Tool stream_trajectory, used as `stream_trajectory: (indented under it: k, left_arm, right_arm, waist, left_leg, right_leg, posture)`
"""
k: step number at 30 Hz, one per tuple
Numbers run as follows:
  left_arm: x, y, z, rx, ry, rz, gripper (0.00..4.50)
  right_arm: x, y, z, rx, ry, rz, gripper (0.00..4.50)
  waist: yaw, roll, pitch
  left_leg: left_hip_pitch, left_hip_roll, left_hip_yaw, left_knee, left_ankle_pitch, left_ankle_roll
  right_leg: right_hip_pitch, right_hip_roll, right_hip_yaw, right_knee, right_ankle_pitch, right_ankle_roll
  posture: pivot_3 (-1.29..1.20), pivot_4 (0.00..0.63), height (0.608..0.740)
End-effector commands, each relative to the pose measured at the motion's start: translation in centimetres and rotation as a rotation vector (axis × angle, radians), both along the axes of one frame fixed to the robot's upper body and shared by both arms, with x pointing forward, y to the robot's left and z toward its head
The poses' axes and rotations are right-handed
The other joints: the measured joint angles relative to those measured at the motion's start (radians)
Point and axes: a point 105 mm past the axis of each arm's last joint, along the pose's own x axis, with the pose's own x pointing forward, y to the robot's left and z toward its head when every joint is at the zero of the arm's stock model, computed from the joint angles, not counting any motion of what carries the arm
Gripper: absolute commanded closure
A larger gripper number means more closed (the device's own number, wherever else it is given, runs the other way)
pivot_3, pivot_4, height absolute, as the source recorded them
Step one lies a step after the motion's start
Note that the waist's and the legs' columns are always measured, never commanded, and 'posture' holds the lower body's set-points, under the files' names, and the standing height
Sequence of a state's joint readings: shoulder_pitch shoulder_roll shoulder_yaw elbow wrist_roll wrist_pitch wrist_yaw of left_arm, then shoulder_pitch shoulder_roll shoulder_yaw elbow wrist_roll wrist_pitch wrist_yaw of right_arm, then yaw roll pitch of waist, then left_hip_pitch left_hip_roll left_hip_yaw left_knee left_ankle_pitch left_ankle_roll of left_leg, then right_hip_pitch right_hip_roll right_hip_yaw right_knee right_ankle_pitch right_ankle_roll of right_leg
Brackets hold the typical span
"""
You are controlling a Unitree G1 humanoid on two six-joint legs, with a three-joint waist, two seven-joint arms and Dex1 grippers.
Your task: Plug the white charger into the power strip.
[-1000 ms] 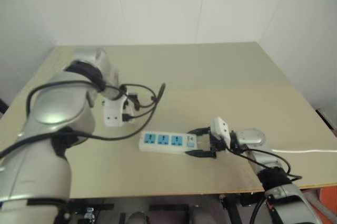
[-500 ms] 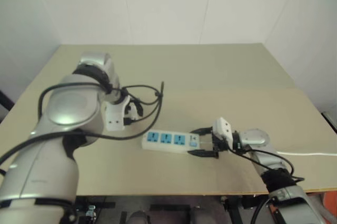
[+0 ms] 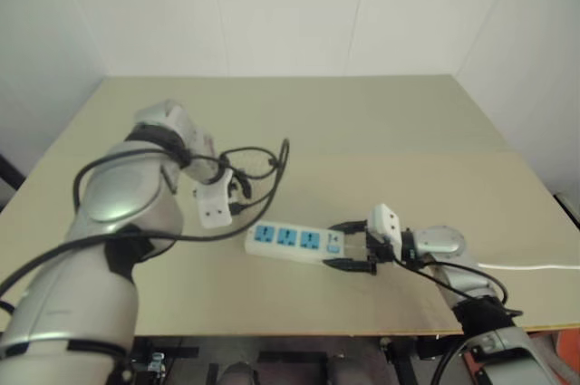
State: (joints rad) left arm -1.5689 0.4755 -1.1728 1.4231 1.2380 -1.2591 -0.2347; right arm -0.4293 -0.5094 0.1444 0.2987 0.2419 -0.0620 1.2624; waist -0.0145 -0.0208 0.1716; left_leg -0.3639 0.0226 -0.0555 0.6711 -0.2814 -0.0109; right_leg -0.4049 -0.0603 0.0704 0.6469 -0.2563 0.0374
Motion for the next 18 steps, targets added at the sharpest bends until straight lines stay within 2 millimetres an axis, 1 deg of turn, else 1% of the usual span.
stream_trajectory:
  k: [1,6,10,13,15,16,18]
  left_arm:
    - [0.3,0.3,0.5,-0.035,-0.003,0.099,1.86]
    - [0.6,0.5,0.3,-0.062,0.016,0.21,3.5]
    - [0.8,0.5,0.2,-0.07,0.007,0.238,3.51]
    - [0.7,0.0,0.5,-0.135,0.042,0.286,3.51]
    - [0.3,-1.3,1.3,-0.266,0.134,0.365,3.51]
    - [0.0,-2.7,2.5,-0.39,0.242,0.436,3.51]
    - [-1.1,-4.5,4.7,-0.557,0.468,0.485,3.51]
  right_arm:
    - [0.1,-0.5,0.1,-0.018,-0.007,-0.02,1.11]
    - [0.2,-0.5,0.1,-0.018,-0.008,-0.025,1.11]
    - [0.3,-0.6,0.1,-0.019,-0.009,-0.031,1.11]
    - [0.2,-0.6,0.0,-0.02,-0.008,-0.033,1.11]
    - [0.2,-0.7,-0.1,-0.021,-0.008,-0.034,1.11]
    - [0.1,-0.7,-0.1,-0.022,-0.006,-0.035,1.11]
    - [0.0,-0.7,-0.2,-0.023,-0.006,-0.035,1.11]
  waist:
    - [0.0,0.0,0.0]
    - [-0.001,0.0,0.0]
    - [-0.001,0.0,0.0]
    - [-0.001,0.0,0.0]
    - [-0.001,0.0,0.0]
    - [-0.001,0.0,0.0]
    - [0.0,0.0,0.0]
  left_leg:
    - [0.0,0.0,0.0,0.0,0.0,0.0]
    - [0.0,0.0,0.0,0.001,0.0,0.0]
    - [0.0,0.0,0.0,0.003,0.0,0.0]
    - [0.0,0.0,-0.001,0.003,0.0,0.0]
    - [0.0,0.0,-0.001,0.003,0.0,0.0]
    - [0.0,0.0,-0.001,0.003,0.0,0.0]
    - [-0.001,0.0,-0.001,0.004,0.0,0.0]
  right_leg:
    - [0.0,0.0,0.0,0.0,0.0,0.0]
    - [0.0,0.0,0.0,0.0,0.0,0.0]
    - [0.001,0.0,0.0,0.001,0.0,0.0]
    - [0.001,0.0,0.0,0.001,0.0,0.0]
    - [0.001,0.0,0.0,0.001,0.0,0.0]
    - [0.001,0.0,0.0,0.001,0.0,0.0]
    - [0.001,0.0,-0.001,0.002,0.0,0.0]
  posture:
    - [0.0,0.15,0.74]
    - [0.0,0.15,0.74]
    - [0.0,0.15,0.74]
    - [0.0,0.15,0.74]
    - [0.0,0.15,0.74]
    - [0.0,0.15,0.74]
    - [0.0,0.15,0.74]
